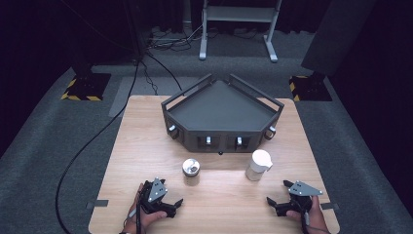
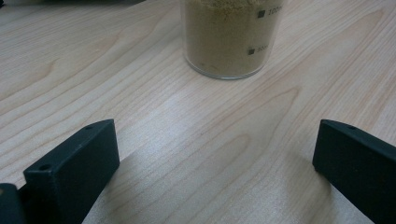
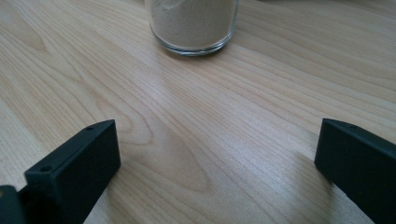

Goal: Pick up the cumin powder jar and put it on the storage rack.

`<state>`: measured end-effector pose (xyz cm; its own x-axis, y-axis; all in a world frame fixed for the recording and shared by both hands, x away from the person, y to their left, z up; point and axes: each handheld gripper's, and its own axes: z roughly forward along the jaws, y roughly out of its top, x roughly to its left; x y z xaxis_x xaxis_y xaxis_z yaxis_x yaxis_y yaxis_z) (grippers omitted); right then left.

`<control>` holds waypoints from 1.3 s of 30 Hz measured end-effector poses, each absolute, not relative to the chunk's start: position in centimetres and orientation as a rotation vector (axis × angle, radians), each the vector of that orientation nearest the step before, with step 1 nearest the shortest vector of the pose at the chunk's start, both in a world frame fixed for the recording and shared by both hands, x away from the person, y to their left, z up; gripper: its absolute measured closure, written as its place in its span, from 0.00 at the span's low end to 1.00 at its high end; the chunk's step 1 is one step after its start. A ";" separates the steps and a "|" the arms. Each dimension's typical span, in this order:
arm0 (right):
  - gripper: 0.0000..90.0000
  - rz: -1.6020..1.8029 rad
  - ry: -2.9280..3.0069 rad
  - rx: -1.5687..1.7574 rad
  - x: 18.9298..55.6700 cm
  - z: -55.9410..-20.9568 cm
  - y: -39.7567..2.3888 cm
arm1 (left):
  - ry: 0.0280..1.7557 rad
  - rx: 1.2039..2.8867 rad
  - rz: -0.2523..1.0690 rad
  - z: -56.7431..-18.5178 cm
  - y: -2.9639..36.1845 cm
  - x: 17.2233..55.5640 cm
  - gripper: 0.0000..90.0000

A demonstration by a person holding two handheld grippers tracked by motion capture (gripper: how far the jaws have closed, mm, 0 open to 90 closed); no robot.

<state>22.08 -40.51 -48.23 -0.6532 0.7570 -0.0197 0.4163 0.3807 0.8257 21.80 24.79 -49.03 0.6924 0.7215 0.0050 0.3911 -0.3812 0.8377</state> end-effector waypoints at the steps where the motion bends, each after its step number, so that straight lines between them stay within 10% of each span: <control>1: 0.00 1.175 2.250 1.016 22.1 -48.2 -40.5 | 0.855 2.012 0.470 -49.0 24.8 21.8 0.00; 39: 0.00 1.173 2.249 1.018 22.0 -48.2 -40.5 | 0.900 1.997 0.468 -48.3 24.7 21.5 0.01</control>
<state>22.03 -40.49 -48.22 -0.6514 0.7585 -0.0200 0.4174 0.3803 0.8253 21.53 24.68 -48.31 0.6677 0.7443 -0.0136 0.4165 -0.3584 0.8355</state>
